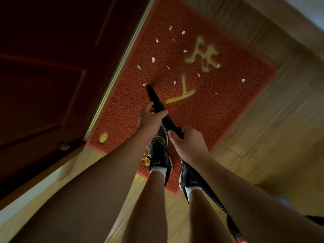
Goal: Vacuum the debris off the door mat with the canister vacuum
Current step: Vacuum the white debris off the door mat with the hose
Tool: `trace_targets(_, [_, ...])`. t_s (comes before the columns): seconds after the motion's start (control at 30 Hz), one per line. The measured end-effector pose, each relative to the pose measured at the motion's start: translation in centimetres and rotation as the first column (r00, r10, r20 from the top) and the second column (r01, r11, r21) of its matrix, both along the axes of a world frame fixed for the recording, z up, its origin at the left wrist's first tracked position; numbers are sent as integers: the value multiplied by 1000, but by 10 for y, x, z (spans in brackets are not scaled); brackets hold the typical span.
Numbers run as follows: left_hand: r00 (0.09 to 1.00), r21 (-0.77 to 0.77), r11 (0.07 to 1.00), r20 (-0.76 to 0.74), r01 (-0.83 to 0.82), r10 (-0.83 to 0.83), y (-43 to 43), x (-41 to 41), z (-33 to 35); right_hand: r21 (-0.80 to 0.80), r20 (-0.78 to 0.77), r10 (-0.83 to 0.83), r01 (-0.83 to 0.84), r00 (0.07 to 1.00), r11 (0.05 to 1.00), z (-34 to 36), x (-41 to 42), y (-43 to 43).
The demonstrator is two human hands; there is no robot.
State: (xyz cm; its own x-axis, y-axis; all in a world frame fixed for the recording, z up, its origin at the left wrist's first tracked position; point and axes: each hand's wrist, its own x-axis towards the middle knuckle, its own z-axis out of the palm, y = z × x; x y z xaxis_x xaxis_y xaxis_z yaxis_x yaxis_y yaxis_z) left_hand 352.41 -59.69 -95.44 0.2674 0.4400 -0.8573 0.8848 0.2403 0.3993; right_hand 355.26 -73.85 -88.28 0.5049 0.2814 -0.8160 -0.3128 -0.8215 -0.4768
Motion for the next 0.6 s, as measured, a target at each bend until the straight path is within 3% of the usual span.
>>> trace_targets(0.6, [1000, -17, 999, 3, -27, 27, 28, 6, 3, 9, 23, 83, -83, 996, 997, -8, 11, 24])
